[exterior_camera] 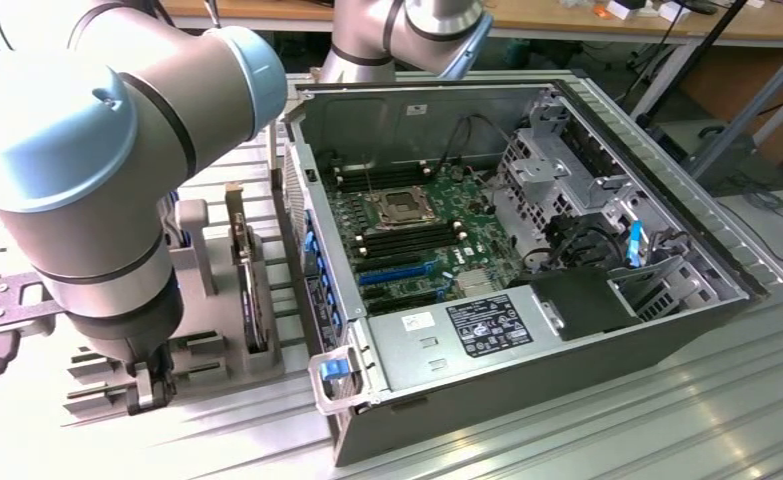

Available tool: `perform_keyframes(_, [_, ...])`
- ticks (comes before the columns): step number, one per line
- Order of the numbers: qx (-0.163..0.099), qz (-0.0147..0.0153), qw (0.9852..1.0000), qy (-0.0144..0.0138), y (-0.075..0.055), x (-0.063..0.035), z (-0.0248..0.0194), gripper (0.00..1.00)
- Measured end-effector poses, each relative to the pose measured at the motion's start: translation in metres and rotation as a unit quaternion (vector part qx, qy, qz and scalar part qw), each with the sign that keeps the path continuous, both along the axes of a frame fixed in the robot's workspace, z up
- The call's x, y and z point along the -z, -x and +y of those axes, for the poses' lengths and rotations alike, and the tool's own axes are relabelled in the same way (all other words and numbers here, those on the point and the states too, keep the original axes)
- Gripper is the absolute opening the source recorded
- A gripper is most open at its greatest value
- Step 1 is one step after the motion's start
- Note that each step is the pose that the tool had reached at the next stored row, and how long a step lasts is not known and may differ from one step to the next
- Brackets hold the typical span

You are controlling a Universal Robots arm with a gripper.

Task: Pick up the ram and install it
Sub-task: 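Pick up the ram and move it above insertion slot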

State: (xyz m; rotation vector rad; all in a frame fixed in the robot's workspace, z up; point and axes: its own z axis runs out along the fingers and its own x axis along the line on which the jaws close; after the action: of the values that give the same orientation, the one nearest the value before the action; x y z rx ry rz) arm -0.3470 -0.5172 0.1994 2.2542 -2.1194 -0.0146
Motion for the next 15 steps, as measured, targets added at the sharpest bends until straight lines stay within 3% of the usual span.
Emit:
perform_keyframes(7, [0.0, -0.0001, 1.0, 0.0, 0.0, 0.0001, 0.0, 0.38])
perform_keyframes(11, [0.0, 0.0, 1.0, 0.0002, 0.0, 0.0001, 0.0, 0.14])
perform_keyframes(15, [0.0, -0.0001, 1.0, 0.0002, 0.0, 0.0001, 0.0, 0.14])
